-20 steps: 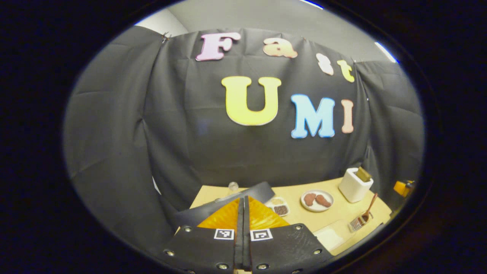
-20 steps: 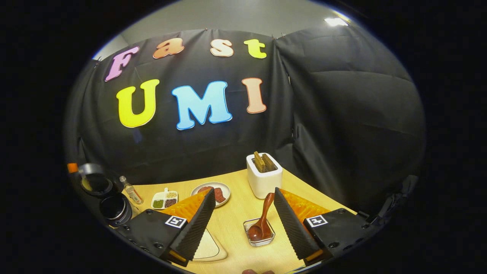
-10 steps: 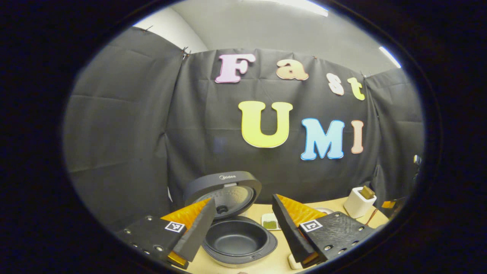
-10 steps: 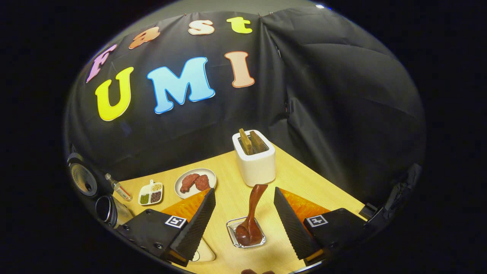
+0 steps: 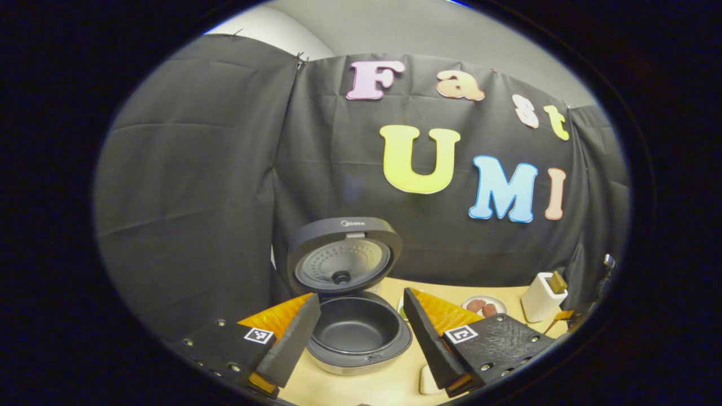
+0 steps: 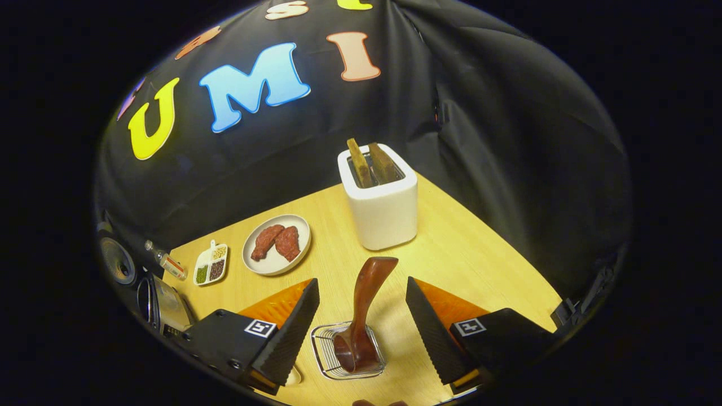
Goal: Close the left gripper, press the button to open the rice cooker; take a wooden spoon from the chopstick holder with the right hand, scoop a spoonful of rice and pour it into the rice cooker, then put the wooden spoon back into the chopstick holder.
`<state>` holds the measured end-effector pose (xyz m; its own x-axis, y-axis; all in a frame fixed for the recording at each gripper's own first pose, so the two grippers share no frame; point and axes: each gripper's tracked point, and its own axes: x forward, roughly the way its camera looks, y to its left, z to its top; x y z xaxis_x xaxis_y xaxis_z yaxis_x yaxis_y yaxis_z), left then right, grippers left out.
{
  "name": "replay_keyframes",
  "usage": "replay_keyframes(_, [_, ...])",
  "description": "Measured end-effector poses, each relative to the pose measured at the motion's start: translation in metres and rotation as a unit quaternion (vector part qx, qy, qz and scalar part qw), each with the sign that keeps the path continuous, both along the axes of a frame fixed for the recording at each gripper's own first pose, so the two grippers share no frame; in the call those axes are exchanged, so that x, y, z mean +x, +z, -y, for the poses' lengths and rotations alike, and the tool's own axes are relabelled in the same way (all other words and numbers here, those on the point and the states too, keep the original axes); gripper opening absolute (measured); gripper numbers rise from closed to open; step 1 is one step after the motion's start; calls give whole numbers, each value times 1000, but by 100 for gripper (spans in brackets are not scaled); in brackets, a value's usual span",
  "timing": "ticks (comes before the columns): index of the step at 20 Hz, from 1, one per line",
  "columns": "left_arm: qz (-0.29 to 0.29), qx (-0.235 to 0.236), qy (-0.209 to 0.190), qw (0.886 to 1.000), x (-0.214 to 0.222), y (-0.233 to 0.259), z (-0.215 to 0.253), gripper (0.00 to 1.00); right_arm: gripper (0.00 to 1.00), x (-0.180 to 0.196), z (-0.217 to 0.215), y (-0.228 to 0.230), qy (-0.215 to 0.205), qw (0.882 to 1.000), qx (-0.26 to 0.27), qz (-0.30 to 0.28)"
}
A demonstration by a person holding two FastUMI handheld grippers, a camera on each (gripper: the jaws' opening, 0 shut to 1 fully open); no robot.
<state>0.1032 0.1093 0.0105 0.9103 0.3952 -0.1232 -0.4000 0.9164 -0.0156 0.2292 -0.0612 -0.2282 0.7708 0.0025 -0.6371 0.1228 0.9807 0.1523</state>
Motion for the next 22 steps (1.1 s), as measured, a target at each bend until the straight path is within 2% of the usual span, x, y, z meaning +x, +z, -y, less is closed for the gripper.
replay_keyframes(1, [-6, 3, 4, 1000, -1, -3, 6, 92, 98, 4, -1, -13, 8, 1000, 6, -15])
replay_keyframes(2, [-13, 8, 7, 1000, -1, -7, 11, 92, 94, 6, -1, -25, 14, 999, 14, -30])
replay_keyframes(3, [-18, 12, 9, 1000, -1, -9, 18, 92, 98, 9, -3, -35, 20, 999, 21, -45])
replay_keyframes(4, [-25, 13, 9, 1000, 0, -14, 25, 92, 99, 11, -4, -45, 26, 998, 28, -56])
replay_keyframes(5, [-31, 13, 7, 999, 0, -18, 32, 94, 93, 15, -5, -50, 28, 997, 36, -62])
replay_keyframes(9, [-45, 1, 1, 999, 1, -33, 59, 94, 89, 22, -10, -64, 37, 992, 78, -95])
replay_keyframes(10, [-47, -3, -4, 999, 3, -36, 67, 94, 77, 26, -10, -63, 37, 991, 90, -91])
replay_keyframes(11, [-47, -5, -9, 999, 5, -38, 74, 94, 70, 30, -12, -62, 39, 990, 100, -88])
replay_keyframes(12, [-49, -7, -16, 999, 10, -41, 81, 94, 57, 33, -10, -63, 34, 990, 107, -90])
replay_keyframes(14, [-52, -12, -33, 998, 20, -46, 94, 94, 30, 24, -20, -58, 32, 980, 157, -116])
replay_keyframes(15, [-50, -15, -43, 998, 27, -46, 102, 94, 23, 23, -12, -51, 21, 983, 148, -109])
replay_keyframes(16, [-48, -19, -55, 997, 33, -46, 110, 94, 25, 27, -11, -52, 23, 984, 148, -97])
replay_keyframes(20, [-44, -25, -118, 992, 62, -47, 142, 93, 17, 8, -8, -3, 31, 987, 152, -41])
replay_keyframes(22, [-41, -23, -156, 987, 79, -46, 154, 94, 21, -5, -2, 29, 27, 988, 151, -17])
